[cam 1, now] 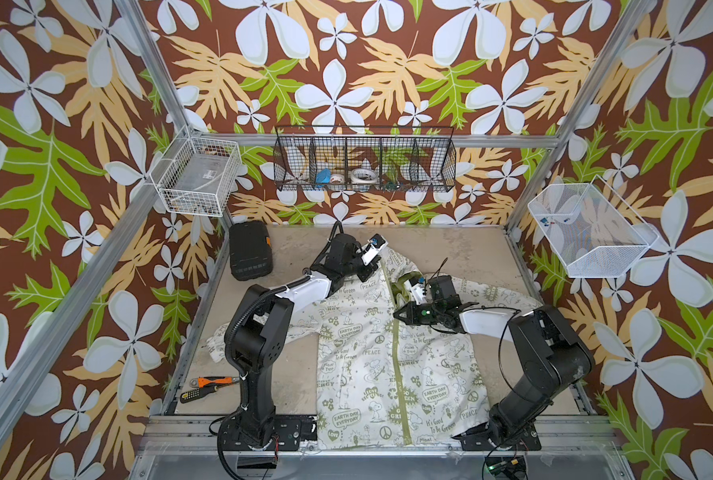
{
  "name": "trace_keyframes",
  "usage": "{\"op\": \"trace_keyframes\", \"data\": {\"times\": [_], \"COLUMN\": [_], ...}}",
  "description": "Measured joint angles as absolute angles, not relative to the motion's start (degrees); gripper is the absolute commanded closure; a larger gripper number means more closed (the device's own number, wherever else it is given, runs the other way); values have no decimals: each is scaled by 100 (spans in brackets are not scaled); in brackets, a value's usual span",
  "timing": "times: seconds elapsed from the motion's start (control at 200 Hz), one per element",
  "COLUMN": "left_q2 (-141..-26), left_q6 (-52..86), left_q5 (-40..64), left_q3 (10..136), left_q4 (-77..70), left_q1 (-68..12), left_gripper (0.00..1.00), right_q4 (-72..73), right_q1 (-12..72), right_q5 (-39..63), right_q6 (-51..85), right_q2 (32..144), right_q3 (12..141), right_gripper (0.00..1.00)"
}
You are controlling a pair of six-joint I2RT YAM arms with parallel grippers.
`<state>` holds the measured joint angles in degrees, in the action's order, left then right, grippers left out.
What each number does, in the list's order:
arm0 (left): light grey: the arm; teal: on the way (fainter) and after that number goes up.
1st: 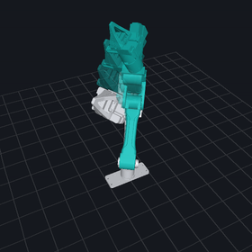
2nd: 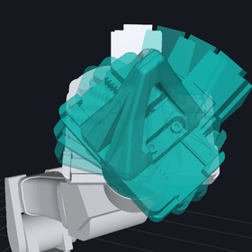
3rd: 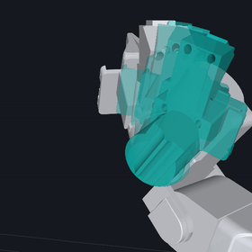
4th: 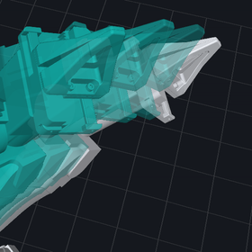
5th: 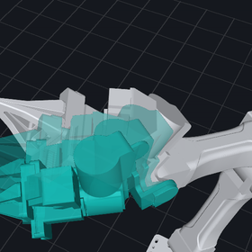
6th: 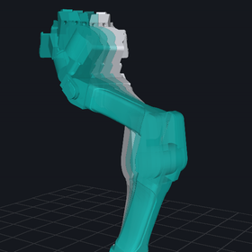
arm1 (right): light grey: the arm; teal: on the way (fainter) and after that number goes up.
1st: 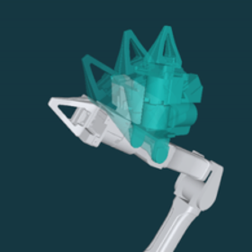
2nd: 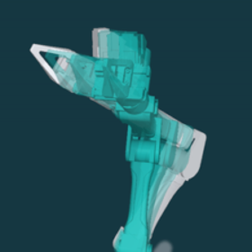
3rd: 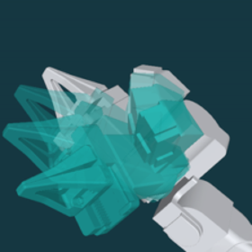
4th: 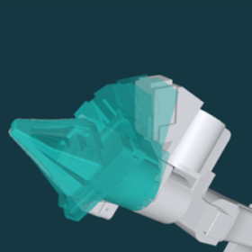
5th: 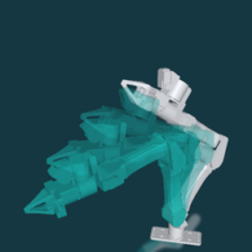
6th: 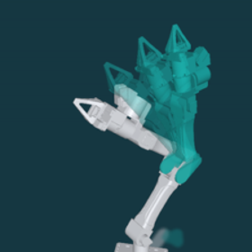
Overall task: Unzip the jacket
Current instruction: Unzip the zipper on the jacket.
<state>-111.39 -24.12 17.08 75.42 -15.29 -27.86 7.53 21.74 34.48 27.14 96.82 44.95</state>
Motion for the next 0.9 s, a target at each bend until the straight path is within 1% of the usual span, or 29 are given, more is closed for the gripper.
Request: {"op": "trace_keyframes", "data": {"times": [0.11, 0.25, 0.305, 0.365, 0.455, 0.576, 0.666, 0.896], "left_q2": [-11216, -11166, -11139, -11118, -11109, -11126, -11222, -11625], "left_q6": [-2438, -2456, -2453, -2451, -2423, -2327, -2167, -1494], "left_q5": [1597, 1695, 1719, 1719, 1651, 1402, 1068, 292], "left_q3": [7465, 7129, 7035, 6978, 6971, 7030, 7188, 7745], "left_q4": [-1562, -1712, -1769, -1844, -1946, -1966, -2043, -2038], "left_q1": [-2786, -2781, -2781, -2781, -2781, -2722, -2567, -2169], "left_gripper": [100, 100, 100, 100, 100, 100, 100, 100], "right_q4": [200, -360, -585, -867, -1208, -1378, -1354, -1168], "right_q1": [2174, 2171, 2171, 2182, 2257, 2357, 2359, 2390], "right_q5": [2993, 2536, 2486, 2425, 2405, 2569, 2770, 3094], "right_q6": [2377, 1903, 1745, 1588, 1428, 1354, 1485, 1782], "right_q2": [9579, 9649, 9780, 9955, 10119, 10184, 10235, 10136], "right_q3": [4875, 5765, 6156, 6549, 6829, 6694, 6340, 5439], "right_gripper": [100, 100, 100, 98, 98, 98, 100, 100]}}
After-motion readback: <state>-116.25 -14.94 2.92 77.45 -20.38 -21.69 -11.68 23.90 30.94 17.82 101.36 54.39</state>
